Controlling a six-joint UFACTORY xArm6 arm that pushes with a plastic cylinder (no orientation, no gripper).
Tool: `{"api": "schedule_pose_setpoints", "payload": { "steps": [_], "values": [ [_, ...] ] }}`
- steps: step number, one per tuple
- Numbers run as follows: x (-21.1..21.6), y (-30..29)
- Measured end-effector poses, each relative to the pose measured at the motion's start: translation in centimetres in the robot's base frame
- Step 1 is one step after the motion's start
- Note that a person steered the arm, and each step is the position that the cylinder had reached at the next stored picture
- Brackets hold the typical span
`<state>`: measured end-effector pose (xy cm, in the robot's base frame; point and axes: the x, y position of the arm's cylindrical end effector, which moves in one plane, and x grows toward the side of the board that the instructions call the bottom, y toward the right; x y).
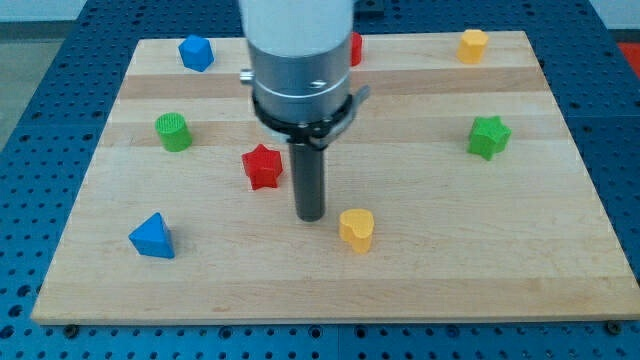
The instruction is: Push the red star towards bottom right
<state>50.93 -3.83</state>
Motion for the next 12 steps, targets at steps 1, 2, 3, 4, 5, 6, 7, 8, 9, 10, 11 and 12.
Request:
{"api": "schedule_pose_setpoints", "payload": {
  "steps": [1, 2, 3, 4, 5, 6, 7, 8, 9, 10, 11, 12],
  "values": [
    [0.0, -2.9],
    [-0.4, -5.6],
    [-2.7, -7.0],
    [-5.2, -7.8],
    [-6.6, -8.1],
    [-7.3, -8.0],
    [-7.3, -6.5],
    [-7.3, -4.2],
    [-7.3, -2.0],
    [-7.3, 0.1],
    [-7.3, 2.1],
    [-7.7, 3.6]
  ]
}}
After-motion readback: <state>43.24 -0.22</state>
